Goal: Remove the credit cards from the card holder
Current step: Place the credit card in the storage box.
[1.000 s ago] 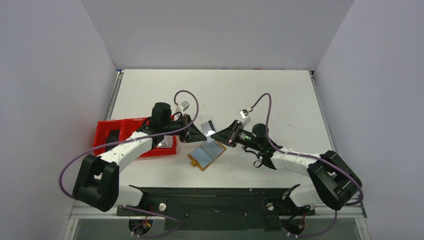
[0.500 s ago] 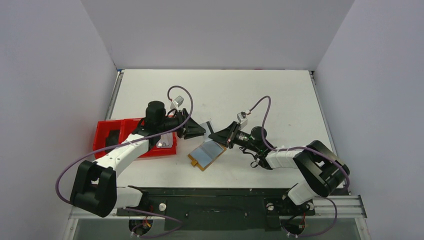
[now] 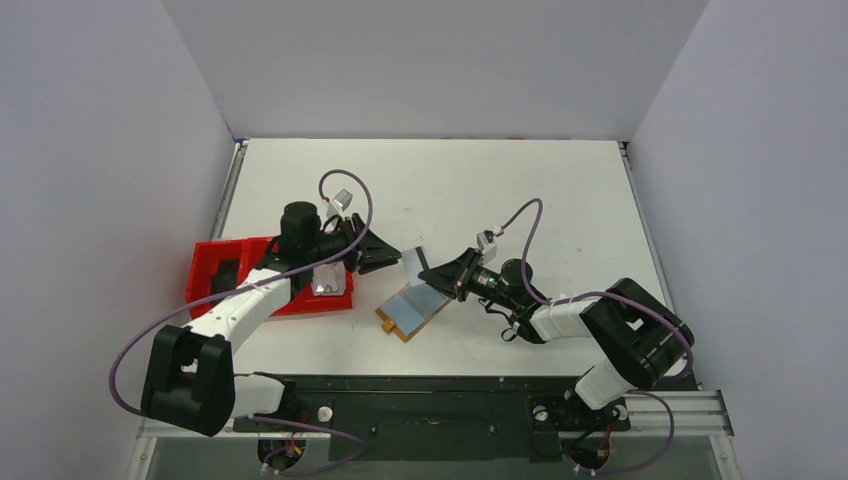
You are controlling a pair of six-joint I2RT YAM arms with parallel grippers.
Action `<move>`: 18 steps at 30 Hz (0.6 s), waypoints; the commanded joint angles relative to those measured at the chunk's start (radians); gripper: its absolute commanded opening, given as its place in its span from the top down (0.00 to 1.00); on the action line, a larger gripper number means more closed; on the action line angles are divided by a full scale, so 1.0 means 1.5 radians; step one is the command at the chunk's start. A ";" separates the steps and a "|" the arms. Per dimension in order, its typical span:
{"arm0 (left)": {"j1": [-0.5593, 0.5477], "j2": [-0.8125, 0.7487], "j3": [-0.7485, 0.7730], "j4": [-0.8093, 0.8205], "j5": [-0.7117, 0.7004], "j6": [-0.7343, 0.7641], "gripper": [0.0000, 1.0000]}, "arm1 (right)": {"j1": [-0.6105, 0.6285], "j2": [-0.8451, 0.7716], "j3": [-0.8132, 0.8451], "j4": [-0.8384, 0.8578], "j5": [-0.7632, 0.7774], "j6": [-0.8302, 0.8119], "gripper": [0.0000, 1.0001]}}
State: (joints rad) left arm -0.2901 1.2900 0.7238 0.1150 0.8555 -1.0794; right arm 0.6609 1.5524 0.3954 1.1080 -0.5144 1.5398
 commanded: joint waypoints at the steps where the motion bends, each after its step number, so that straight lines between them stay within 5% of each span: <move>1: 0.016 -0.024 0.001 0.004 -0.004 0.016 0.69 | -0.003 -0.036 0.007 0.022 0.030 -0.021 1.00; 18: 0.017 0.014 -0.012 0.056 0.009 -0.006 0.70 | 0.057 -0.003 0.066 0.028 0.043 -0.003 1.00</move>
State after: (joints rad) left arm -0.2684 1.3033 0.7090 0.1204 0.8494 -1.0763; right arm 0.7216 1.5318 0.4446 1.0958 -0.4744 1.5387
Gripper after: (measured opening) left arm 0.307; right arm 0.004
